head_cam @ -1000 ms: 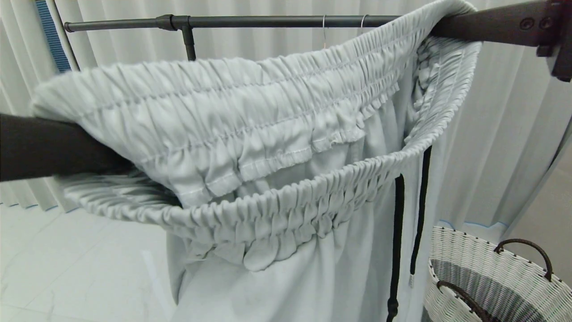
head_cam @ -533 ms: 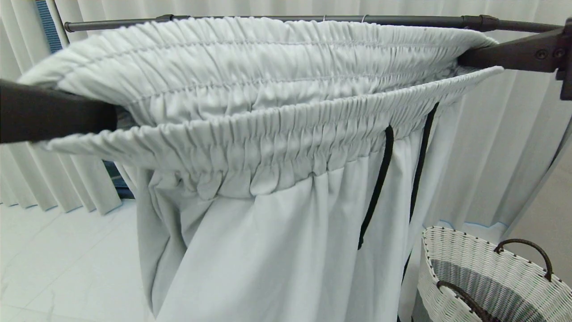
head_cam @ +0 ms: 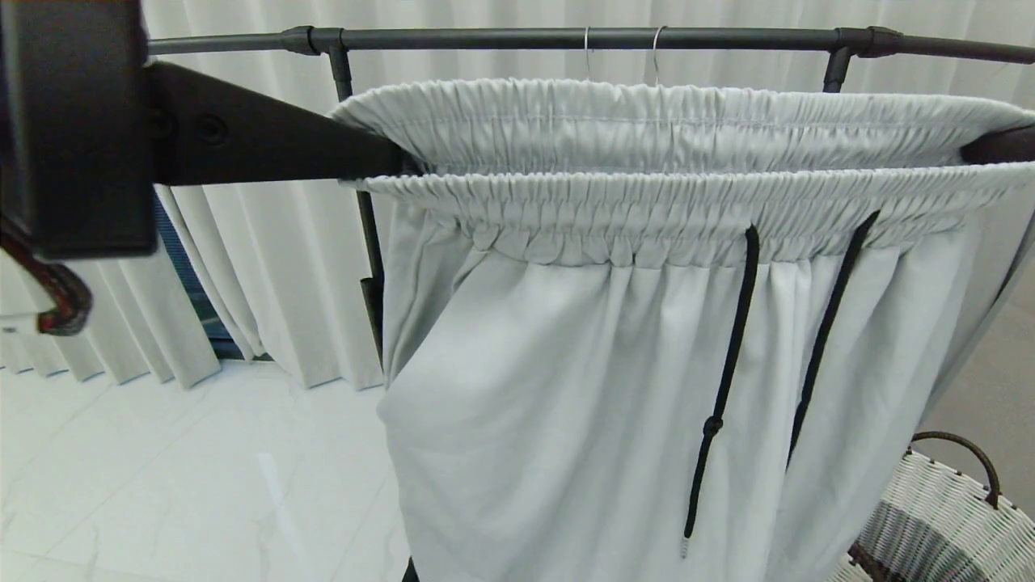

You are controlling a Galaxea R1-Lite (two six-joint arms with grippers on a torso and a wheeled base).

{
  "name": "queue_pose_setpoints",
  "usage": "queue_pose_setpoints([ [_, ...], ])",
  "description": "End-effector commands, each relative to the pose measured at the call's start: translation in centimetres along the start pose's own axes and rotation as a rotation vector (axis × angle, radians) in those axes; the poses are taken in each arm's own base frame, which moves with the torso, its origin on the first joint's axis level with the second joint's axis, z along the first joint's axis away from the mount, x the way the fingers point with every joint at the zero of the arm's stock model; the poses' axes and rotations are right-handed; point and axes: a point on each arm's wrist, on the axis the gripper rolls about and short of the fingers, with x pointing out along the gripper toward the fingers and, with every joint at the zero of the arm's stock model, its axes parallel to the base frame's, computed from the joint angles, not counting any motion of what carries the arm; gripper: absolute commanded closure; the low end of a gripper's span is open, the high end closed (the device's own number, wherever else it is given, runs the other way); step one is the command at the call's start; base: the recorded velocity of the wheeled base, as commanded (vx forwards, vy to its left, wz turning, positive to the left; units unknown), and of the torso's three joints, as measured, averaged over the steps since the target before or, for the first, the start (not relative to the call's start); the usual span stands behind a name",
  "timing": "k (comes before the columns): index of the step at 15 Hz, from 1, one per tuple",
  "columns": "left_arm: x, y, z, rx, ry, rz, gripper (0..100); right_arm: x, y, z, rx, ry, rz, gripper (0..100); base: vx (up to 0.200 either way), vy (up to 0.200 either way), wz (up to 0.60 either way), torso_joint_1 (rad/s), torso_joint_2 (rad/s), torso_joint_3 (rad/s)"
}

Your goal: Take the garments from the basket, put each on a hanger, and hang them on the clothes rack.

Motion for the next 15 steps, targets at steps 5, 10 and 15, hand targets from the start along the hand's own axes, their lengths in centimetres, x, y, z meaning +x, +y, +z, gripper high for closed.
queue_pose_setpoints([
  [5,1.2,-0.1,0.0,0.007,0.001,0.036,100,-1.4,0.0,-0.3,-0.002,-0.022,-0.045,100,0.000,0.000,0.00,0.000,0.00,0.000],
  [10,0.0,-0.4,0.1,0.014,-0.037,0.082,100,-2.2,0.1,-0.5,-0.002,-0.035,-0.046,100,0.000,0.000,0.00,0.000,0.00,0.000],
  [15,0.1,-0.7,-0.5,0.027,-0.017,0.069,100,-1.9,0.3,-2.0,-0.004,-0.006,-0.040,100,0.000,0.000,0.00,0.000,0.00,0.000],
])
